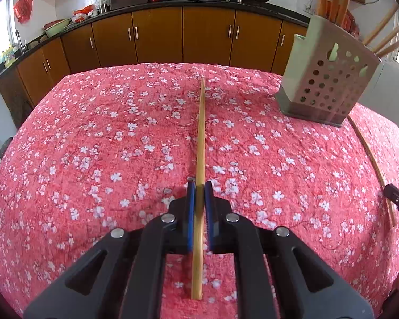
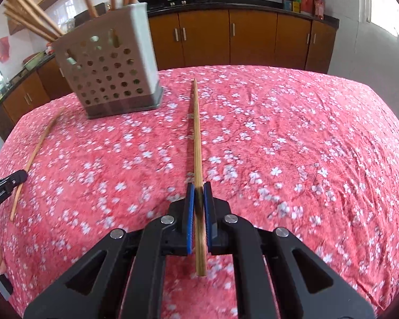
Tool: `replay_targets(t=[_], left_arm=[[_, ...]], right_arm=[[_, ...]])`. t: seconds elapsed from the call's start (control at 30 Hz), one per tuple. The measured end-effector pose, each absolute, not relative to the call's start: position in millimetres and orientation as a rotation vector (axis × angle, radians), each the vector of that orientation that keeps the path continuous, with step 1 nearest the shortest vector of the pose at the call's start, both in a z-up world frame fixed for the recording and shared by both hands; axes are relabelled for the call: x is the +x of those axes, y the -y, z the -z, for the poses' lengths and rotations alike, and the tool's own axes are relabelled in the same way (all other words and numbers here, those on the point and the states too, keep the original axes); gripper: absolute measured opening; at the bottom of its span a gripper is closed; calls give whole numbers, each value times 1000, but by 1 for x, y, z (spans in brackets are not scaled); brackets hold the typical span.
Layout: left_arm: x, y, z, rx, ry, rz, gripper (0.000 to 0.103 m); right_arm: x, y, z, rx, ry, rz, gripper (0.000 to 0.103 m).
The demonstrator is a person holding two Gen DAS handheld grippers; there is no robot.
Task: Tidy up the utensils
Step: 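Grasp the last wooden chopstick with the right gripper while the left gripper grasps one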
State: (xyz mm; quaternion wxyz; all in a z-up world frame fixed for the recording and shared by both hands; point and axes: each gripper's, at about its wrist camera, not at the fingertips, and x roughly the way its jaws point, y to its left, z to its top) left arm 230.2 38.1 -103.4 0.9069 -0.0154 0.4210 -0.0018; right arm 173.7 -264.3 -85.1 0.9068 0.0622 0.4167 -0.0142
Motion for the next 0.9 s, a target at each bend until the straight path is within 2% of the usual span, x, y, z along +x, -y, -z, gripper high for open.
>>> replay_targets(t=[0.9], left_arm=[[230, -39, 107, -50, -867, 18, 13]], right_arm=[[179, 264, 87, 129, -866, 34, 9]])
